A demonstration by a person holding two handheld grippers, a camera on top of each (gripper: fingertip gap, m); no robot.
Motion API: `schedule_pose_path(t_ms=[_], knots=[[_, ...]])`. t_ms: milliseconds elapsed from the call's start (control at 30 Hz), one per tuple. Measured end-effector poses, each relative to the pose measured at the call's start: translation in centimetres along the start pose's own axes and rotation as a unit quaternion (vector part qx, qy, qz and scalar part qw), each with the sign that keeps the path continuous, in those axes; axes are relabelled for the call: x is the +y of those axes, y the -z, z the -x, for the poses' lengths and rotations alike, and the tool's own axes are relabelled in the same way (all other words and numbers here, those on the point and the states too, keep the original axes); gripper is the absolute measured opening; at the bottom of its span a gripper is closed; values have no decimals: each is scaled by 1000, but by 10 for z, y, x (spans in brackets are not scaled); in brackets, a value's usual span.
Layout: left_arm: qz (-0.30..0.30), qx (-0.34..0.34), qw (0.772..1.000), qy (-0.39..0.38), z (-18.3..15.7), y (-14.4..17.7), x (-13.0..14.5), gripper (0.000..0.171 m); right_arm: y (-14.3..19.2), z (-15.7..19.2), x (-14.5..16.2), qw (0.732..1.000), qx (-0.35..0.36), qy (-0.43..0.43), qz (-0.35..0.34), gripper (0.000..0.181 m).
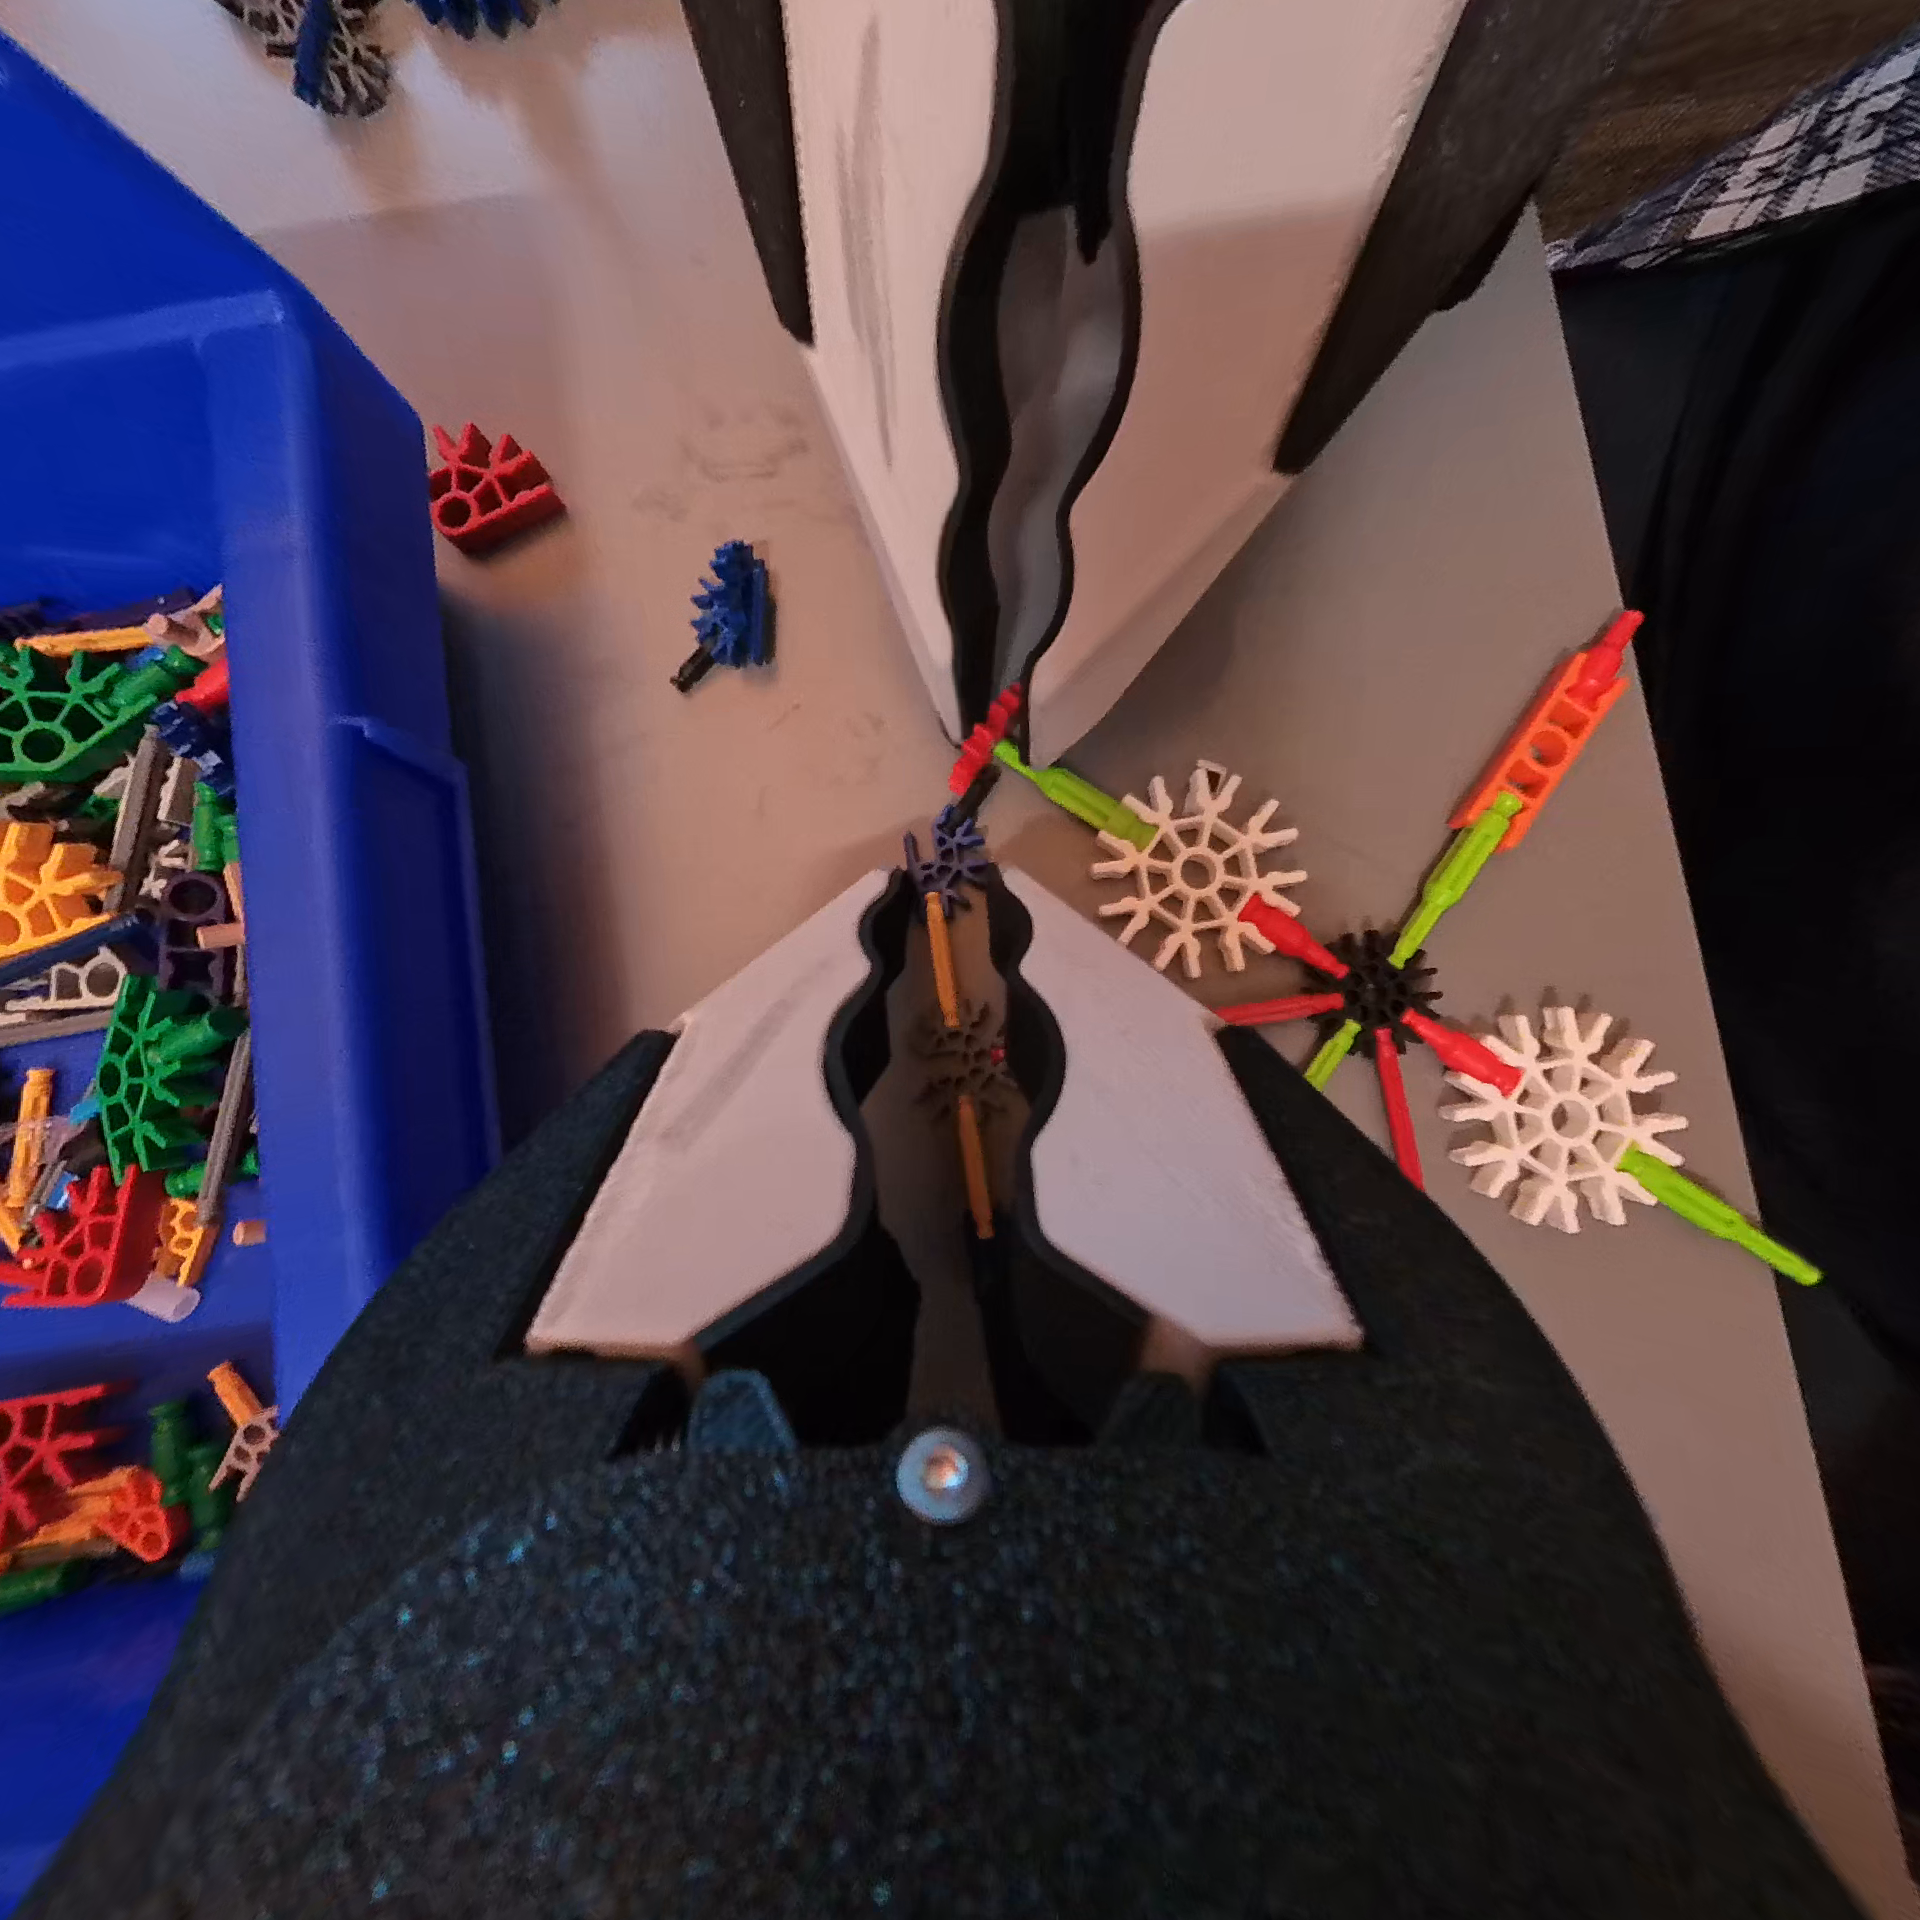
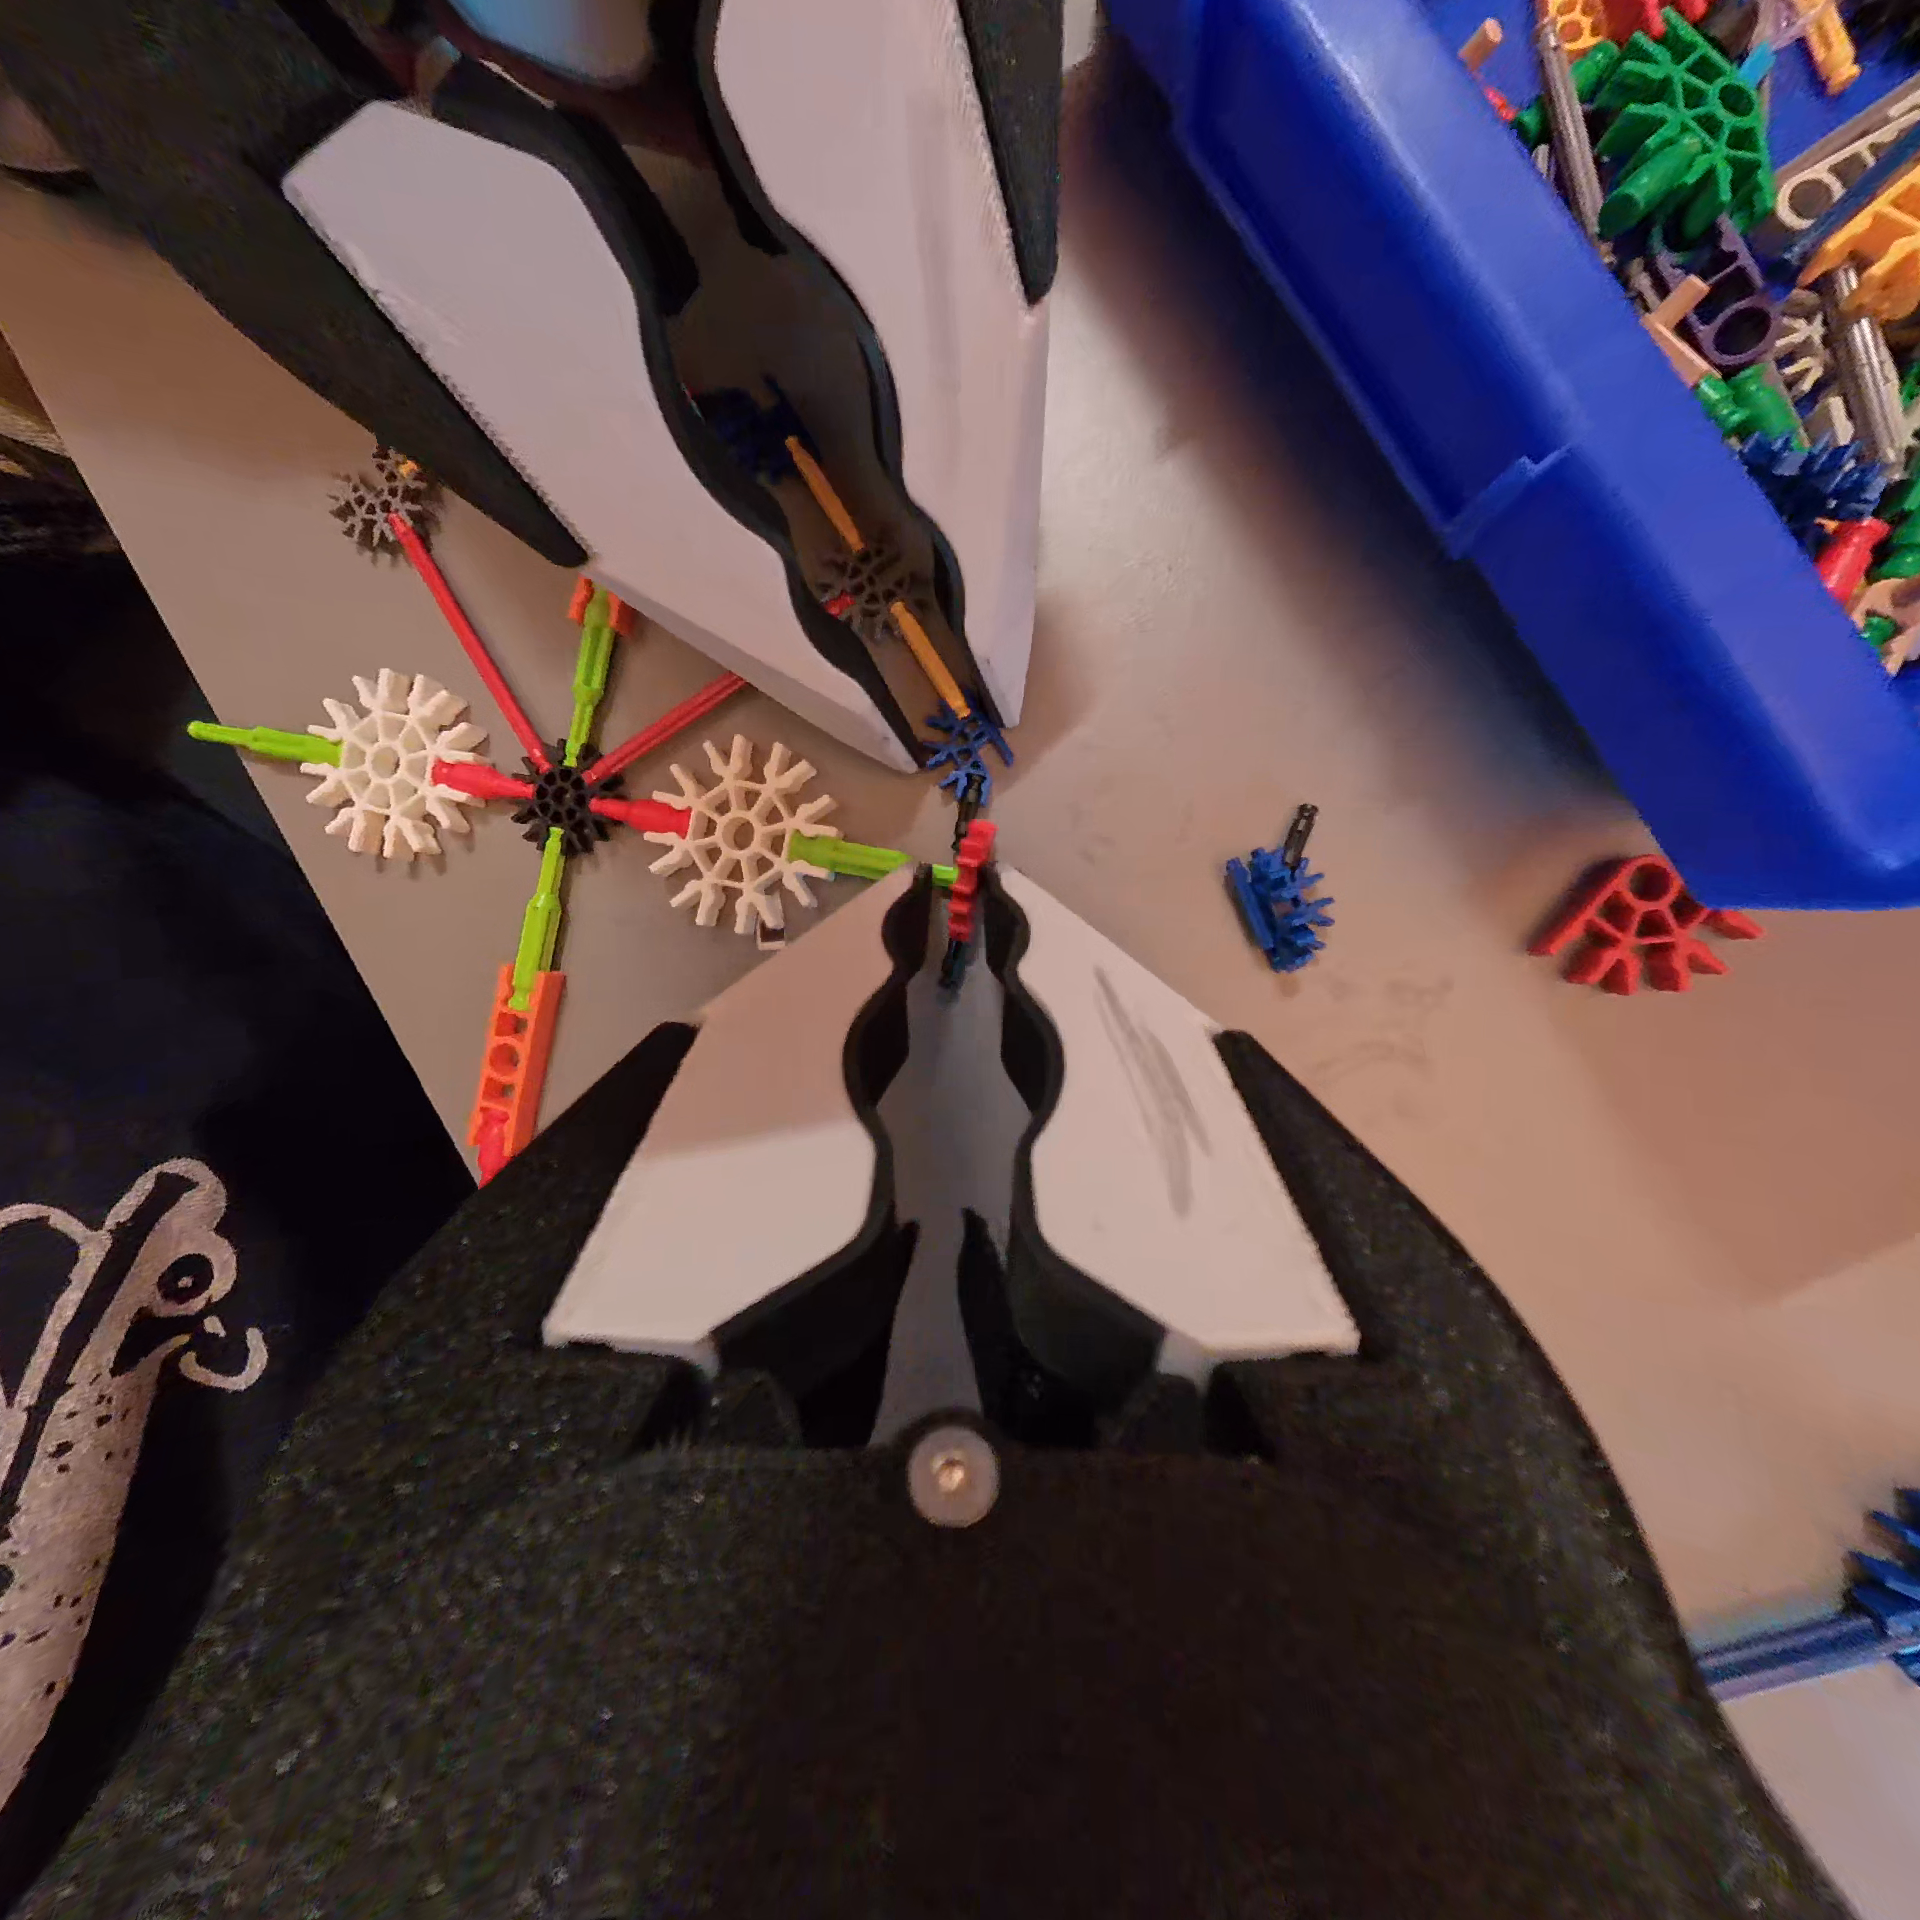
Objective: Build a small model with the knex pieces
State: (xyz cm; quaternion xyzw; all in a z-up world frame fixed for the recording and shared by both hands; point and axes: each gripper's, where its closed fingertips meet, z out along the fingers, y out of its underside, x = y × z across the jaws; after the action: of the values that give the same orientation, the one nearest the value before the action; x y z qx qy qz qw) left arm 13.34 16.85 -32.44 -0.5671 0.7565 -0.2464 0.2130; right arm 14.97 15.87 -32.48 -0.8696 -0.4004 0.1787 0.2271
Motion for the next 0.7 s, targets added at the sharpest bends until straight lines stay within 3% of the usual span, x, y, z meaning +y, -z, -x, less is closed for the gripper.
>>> schedule_pose_path(t_ms=[700], knots=[[6, -24, 1000, -5, 4, 0, 0, 15, 0, 0, 1, 1000, -17, 7, -5, 6]])
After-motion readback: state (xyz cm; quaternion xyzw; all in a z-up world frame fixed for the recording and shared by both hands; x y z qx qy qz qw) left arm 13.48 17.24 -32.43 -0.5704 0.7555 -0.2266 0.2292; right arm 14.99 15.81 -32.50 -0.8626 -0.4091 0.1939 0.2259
